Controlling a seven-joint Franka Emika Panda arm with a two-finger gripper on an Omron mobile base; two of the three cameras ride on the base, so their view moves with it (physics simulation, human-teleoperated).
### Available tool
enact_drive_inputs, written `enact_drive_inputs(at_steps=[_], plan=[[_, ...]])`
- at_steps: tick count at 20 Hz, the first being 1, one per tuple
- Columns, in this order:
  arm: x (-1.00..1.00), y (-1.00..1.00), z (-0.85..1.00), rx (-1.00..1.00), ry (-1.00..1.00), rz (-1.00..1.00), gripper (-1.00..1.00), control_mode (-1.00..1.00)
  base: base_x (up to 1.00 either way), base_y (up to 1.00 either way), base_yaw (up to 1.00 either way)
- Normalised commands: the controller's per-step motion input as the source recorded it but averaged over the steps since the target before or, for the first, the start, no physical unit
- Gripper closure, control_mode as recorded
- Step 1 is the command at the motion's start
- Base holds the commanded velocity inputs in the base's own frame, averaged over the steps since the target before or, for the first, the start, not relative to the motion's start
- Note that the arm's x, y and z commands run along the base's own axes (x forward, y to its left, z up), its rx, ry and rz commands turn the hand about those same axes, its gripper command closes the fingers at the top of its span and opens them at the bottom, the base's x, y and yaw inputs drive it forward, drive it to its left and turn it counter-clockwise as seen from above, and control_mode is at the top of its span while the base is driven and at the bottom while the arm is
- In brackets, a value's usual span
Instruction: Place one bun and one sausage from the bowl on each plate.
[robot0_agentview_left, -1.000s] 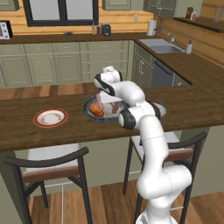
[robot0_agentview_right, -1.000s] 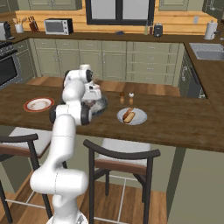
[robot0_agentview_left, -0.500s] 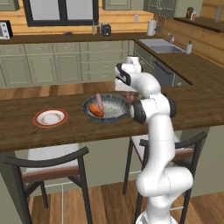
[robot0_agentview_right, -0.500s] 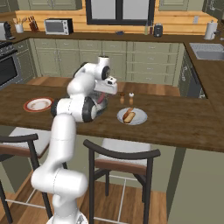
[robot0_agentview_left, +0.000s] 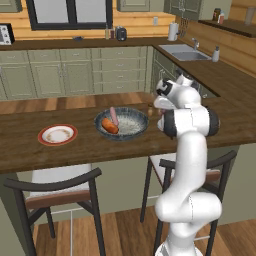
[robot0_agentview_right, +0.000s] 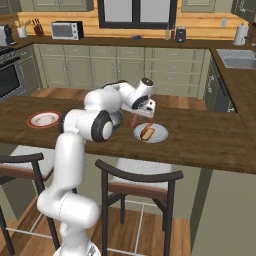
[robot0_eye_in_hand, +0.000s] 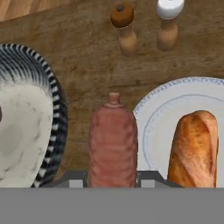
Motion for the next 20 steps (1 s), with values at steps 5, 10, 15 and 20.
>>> enact_drive_inputs(at_steps=[5,10,15,20], plan=[[0.00,-0.63,0.02,0.02,0.00,0.07,1.00,-1.00,0.00,0.00,0.00],[0.14,-0.49,-0.09,0.00,0.00,0.01,1.00,-1.00,0.00,0.00,0.00],[0.14,-0.50,-0.07,0.00,0.00,0.00,1.00,-1.00,0.00,0.00,0.00],[-0.09,-0.25,-0.12,0.00,0.00,0.00,1.00,-1.00,0.00,0.00,0.00]])
